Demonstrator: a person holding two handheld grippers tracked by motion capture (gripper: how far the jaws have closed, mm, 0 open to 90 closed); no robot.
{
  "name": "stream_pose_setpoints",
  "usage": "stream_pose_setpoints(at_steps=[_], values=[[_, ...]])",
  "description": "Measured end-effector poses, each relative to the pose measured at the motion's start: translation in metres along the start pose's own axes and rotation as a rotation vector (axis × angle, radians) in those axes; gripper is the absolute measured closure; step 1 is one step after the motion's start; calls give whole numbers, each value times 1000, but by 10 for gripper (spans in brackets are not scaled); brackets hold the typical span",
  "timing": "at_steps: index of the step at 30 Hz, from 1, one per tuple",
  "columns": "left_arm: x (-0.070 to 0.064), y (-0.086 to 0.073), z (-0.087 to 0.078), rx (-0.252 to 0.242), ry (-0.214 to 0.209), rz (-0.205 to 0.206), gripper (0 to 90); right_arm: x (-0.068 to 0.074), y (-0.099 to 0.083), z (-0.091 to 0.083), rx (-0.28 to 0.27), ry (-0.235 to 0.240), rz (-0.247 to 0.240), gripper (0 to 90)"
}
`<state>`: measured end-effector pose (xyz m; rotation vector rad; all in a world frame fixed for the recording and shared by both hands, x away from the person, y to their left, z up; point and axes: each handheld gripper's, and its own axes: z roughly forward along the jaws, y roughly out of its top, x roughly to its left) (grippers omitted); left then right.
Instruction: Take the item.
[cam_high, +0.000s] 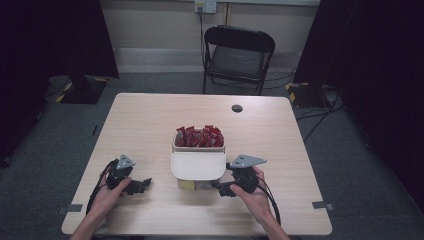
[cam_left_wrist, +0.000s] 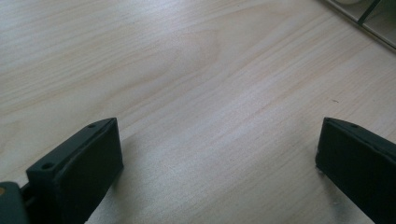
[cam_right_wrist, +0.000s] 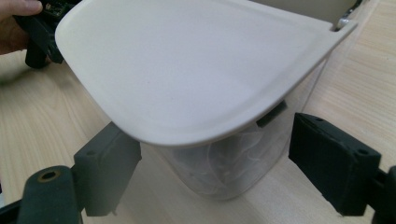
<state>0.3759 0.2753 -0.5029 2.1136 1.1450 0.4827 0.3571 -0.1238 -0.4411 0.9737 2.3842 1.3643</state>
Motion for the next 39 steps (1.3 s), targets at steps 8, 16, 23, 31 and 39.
stream_pose_setpoints(at_steps=[8,16,23,31,39], values=[[0,0,0,0,0,0,0,2,2,-1,-8,-5,-15,167],[0,0,0,0,0,1,0,2,4,-2,-18,0,-12,163],[0,0,0,0,1,1,0,3,6,-4,-30,-2,-10,157],[0,0,0,0,1,0,0,3,8,-5,-39,-7,-10,151],[0,0,0,0,1,0,0,4,10,-6,-44,-15,-11,141]])
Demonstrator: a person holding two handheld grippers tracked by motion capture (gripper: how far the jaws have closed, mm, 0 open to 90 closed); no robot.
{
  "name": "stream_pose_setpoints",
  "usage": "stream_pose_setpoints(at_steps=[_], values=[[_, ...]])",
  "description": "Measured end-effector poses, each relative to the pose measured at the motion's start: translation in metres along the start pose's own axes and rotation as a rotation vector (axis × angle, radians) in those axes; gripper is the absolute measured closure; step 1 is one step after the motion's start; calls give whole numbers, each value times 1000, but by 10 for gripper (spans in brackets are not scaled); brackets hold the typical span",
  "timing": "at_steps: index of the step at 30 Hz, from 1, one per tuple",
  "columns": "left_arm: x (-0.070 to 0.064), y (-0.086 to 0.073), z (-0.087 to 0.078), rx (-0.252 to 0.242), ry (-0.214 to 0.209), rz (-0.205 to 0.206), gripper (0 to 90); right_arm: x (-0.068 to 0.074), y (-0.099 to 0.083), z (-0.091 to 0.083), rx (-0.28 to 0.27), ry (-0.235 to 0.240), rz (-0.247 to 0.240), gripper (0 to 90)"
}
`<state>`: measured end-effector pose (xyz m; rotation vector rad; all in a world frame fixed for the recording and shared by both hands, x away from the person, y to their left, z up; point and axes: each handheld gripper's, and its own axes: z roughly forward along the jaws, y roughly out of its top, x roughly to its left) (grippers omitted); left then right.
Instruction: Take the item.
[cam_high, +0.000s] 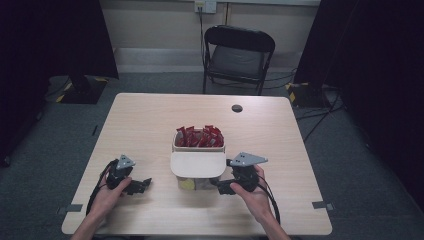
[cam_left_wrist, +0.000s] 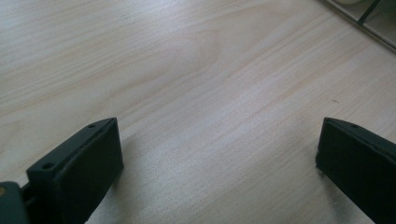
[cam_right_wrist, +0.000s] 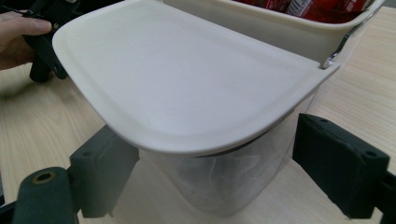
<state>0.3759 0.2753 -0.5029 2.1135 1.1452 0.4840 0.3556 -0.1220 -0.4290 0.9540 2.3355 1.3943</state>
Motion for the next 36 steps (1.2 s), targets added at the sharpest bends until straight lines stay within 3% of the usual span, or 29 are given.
stream_pose_setpoints(at_steps=[36], values=[[0,0,0,-2,0,-5,0,-2,7,-9,-16,10,-5,165]])
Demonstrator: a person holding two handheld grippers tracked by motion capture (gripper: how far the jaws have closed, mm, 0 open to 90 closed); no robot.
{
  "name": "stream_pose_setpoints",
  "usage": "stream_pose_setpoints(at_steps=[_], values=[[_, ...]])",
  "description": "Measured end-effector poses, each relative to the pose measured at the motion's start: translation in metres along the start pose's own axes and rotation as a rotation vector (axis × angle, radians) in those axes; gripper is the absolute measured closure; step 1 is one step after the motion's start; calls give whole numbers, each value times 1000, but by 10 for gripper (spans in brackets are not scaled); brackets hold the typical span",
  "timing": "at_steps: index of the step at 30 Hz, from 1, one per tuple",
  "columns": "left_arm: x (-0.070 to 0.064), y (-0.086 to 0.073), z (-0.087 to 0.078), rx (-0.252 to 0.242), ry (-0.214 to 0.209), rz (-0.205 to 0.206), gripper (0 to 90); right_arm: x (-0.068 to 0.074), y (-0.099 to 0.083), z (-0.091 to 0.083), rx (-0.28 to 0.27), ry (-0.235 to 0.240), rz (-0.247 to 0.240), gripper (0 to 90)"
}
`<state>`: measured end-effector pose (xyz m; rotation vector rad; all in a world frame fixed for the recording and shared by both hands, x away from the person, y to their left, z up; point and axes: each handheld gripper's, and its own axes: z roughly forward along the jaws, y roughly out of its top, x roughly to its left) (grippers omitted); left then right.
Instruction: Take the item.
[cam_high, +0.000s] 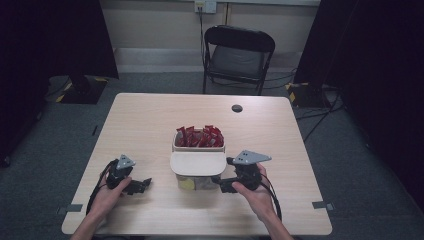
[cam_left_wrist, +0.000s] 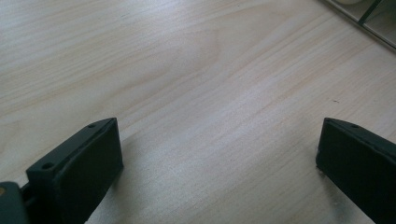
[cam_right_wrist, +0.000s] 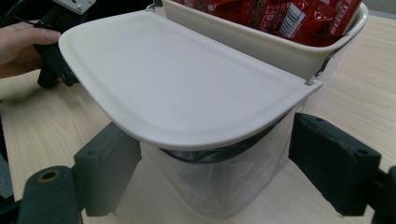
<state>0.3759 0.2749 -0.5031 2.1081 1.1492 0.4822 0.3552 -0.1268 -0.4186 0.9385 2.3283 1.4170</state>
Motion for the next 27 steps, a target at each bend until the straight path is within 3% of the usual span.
stream_pose_setpoints(at_steps=[27], values=[[0,0,0,0,0,0,0,-5,10,-5,-38,-10,14,206]])
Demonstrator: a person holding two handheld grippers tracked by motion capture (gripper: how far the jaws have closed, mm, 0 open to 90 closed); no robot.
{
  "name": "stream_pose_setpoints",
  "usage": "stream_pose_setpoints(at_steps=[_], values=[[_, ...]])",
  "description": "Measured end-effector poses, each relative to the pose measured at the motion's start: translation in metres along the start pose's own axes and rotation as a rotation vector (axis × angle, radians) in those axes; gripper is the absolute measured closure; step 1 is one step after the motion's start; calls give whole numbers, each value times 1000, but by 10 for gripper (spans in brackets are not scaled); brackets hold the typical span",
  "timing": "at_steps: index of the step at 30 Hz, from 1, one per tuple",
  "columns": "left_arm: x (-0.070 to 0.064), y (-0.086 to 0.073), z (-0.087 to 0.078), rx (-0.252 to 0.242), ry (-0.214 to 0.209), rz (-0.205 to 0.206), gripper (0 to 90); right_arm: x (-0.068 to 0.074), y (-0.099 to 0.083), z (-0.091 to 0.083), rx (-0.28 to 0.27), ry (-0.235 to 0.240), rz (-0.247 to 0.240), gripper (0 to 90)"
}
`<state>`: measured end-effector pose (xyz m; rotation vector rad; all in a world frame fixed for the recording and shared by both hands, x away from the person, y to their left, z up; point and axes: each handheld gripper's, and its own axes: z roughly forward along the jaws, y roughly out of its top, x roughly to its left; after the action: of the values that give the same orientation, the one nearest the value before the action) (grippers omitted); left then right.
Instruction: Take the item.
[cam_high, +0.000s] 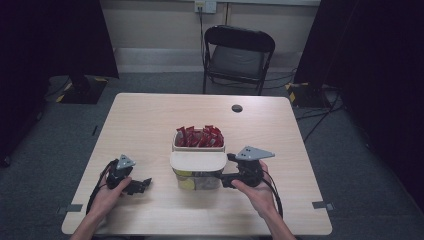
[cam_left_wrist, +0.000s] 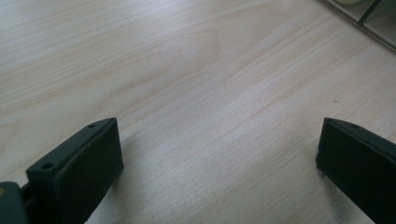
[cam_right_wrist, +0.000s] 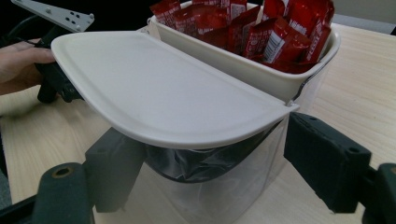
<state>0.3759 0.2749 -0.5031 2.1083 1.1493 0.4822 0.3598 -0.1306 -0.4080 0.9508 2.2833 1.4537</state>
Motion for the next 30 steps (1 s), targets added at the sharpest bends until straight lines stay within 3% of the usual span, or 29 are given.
stream_pose_setpoints(at_steps=[30], values=[[0,0,0,0,0,0,0,-5,12,-1,-31,1,-27,306]])
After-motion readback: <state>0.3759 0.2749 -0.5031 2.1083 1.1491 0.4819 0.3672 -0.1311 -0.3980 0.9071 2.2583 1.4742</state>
